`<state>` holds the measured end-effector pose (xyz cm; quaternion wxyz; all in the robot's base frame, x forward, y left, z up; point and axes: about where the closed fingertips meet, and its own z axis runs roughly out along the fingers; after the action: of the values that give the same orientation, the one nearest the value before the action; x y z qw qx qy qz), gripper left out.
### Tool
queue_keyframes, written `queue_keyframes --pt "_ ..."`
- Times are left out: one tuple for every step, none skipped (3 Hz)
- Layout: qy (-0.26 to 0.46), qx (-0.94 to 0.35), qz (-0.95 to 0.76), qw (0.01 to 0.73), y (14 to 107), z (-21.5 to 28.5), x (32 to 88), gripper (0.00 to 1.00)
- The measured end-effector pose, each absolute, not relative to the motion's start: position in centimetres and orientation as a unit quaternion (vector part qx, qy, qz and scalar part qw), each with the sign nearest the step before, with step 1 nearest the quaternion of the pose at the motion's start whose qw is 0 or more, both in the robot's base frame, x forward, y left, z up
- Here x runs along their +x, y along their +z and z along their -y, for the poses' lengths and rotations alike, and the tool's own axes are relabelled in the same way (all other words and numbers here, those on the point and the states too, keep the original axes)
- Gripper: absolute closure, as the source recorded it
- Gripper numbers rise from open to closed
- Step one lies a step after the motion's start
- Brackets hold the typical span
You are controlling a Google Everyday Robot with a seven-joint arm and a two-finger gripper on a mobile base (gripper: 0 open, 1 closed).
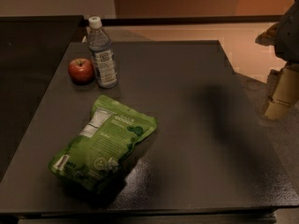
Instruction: Pick green rice chip bag
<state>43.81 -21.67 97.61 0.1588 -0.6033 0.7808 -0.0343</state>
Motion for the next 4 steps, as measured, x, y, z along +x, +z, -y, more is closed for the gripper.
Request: queue_keyframes --pt "-0.034 -0.603 -0.781 0.159 97.6 21.7 43.8 0.0" --pt "-0.031 -0.625 -0.764 0.157 97.8 19.8 43.1 0.0" --pt "-0.018 -0.644 -0.747 0.163 96.8 15.6 42.4 0.0" --pt "0.0 -0.652 -0.738 0.174 94.9 10.7 41.7 0.0"
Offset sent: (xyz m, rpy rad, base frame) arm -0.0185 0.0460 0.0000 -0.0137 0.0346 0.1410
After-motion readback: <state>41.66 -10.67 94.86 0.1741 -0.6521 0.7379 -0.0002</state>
